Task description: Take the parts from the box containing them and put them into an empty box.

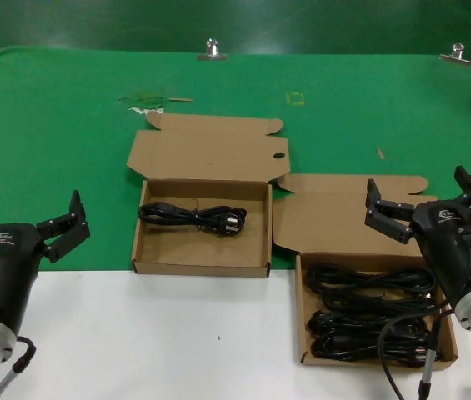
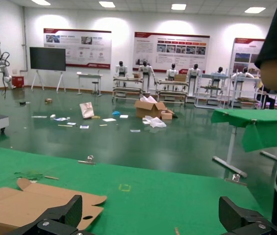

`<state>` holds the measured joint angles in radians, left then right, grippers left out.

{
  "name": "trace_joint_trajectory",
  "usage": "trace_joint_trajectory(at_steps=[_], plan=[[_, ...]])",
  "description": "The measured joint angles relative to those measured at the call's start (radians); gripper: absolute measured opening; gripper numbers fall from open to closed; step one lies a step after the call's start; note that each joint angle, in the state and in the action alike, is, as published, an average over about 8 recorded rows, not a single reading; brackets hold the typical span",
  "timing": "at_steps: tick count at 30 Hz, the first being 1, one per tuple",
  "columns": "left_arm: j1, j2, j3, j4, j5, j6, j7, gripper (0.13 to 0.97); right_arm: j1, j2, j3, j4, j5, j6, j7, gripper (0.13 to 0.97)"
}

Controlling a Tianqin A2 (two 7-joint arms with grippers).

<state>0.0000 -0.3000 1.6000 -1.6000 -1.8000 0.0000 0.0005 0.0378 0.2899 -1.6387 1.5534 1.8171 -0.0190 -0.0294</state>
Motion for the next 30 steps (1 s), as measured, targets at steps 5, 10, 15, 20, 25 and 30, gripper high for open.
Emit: trace_joint_trajectory(at_steps=[5,10,15,20,25,30], plan=[[0.0,0.0,0.0,0.0,0.0,0.0,0.0,0.966,0.0,0.0,0.0,0.0,0.0,0.0,0.0,0.966],[0.0,0.0,0.0,0.0,0.0,0.0,0.0,0.966,0.0,0.0,0.0,0.0,0.0,0.0,0.0,0.966],[0.0,0.0,0.0,0.0,0.0,0.0,0.0,0.966,0.0,0.0,0.0,0.0,0.0,0.0,0.0,0.966],[0.0,0.0,0.0,0.0,0.0,0.0,0.0,0.966,0.0,0.0,0.0,0.0,0.0,0.0,0.0,0.966],[0.0,0.0,0.0,0.0,0.0,0.0,0.0,0.966,0.0,0.0,0.0,0.0,0.0,0.0,0.0,0.966],[0.0,0.0,0.0,0.0,0.0,0.0,0.0,0.966,0.0,0.0,0.0,0.0,0.0,0.0,0.0,0.966]])
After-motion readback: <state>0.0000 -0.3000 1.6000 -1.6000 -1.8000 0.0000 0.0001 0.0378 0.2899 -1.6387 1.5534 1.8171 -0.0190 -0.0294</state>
